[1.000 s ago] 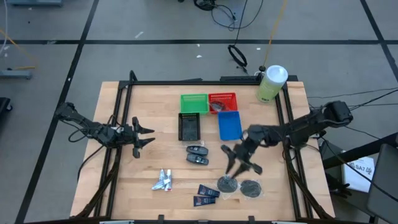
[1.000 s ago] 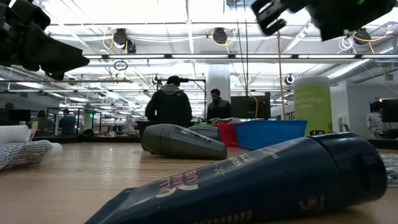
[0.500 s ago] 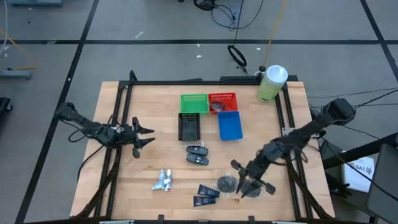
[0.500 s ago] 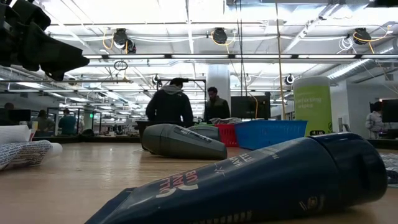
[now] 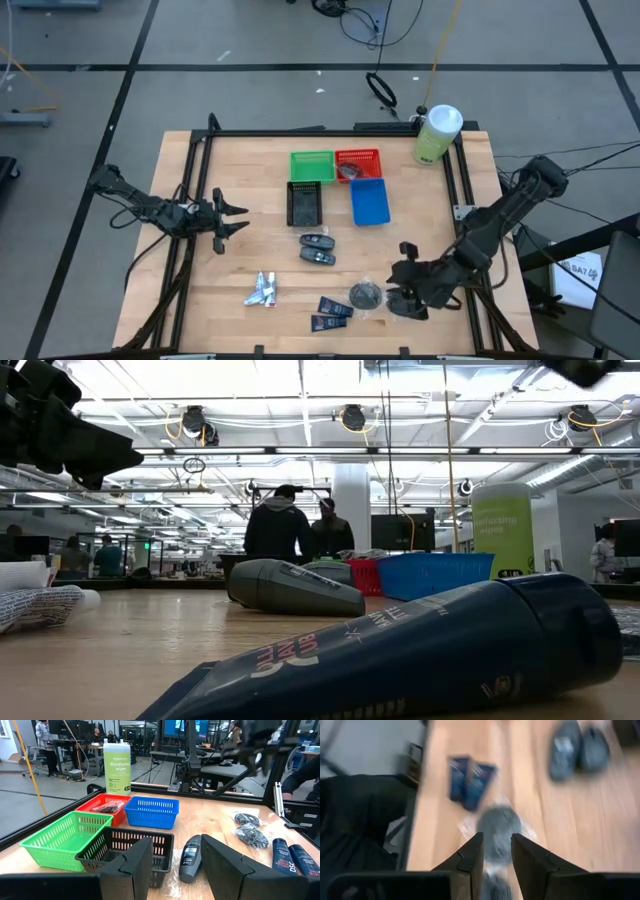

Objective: Pick & Place Travel size toiletries
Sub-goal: Put the right black hairbrush into the red bin

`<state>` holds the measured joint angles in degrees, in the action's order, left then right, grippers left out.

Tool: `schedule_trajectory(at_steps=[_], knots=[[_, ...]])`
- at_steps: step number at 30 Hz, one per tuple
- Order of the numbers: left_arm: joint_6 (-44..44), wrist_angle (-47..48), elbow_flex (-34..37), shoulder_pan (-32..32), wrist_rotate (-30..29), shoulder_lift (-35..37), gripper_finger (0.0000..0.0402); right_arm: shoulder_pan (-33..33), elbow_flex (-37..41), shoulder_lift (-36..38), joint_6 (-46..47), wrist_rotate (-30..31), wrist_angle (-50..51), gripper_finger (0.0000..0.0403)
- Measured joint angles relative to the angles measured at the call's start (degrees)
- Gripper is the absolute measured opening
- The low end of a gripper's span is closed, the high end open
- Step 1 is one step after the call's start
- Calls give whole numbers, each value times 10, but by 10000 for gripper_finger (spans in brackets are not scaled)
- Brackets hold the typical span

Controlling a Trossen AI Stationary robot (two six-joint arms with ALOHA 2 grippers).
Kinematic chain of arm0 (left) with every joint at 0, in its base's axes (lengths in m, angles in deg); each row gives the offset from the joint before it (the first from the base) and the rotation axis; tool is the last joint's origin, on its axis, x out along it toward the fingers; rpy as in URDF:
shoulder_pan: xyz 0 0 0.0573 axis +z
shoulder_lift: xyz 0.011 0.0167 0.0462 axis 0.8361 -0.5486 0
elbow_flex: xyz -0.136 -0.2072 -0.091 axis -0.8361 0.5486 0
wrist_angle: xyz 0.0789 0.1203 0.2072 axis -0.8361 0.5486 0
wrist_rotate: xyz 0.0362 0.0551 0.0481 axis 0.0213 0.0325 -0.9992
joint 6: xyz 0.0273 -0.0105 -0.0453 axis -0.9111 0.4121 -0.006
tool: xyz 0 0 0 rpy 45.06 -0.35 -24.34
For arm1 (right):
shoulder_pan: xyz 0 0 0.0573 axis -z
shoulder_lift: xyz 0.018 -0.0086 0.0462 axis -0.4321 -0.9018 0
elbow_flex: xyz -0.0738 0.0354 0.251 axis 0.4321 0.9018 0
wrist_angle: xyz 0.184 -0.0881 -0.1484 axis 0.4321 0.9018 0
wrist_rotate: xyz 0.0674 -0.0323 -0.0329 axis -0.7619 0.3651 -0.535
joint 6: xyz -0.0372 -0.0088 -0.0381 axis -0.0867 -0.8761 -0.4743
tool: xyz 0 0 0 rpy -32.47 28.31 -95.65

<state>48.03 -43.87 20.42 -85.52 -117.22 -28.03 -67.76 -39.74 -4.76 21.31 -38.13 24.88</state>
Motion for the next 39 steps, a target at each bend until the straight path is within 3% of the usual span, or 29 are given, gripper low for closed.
schedule_trajectory(at_steps=[5, 9, 15, 23, 27, 36, 39], knots=[[1, 0, 0, 0, 0, 0, 163, -5, 0, -36, 116, -68, 15, 103], [5, 0, 0, 0, 0, 0, 164, -17, -1, -73, 165, -133, -15, 140], [11, 1, 0, 0, 0, 0, 163, -37, -1, -154, 140, -133, -2, 193], [11, 1, 0, 0, 0, 0, 163, -54, -4, -260, 105, -170, -4, 208], [11, 1, 0, 0, 0, 0, 163, -51, -4, -275, 76, -159, 9, 208], [11, 1, 0, 0, 0, 0, 163, -6, -1, -258, -11, -33, 113, 202], [11, 1, 0, 0, 0, 0, 163, 12, -1, -258, -27, -29, 115, 201]])
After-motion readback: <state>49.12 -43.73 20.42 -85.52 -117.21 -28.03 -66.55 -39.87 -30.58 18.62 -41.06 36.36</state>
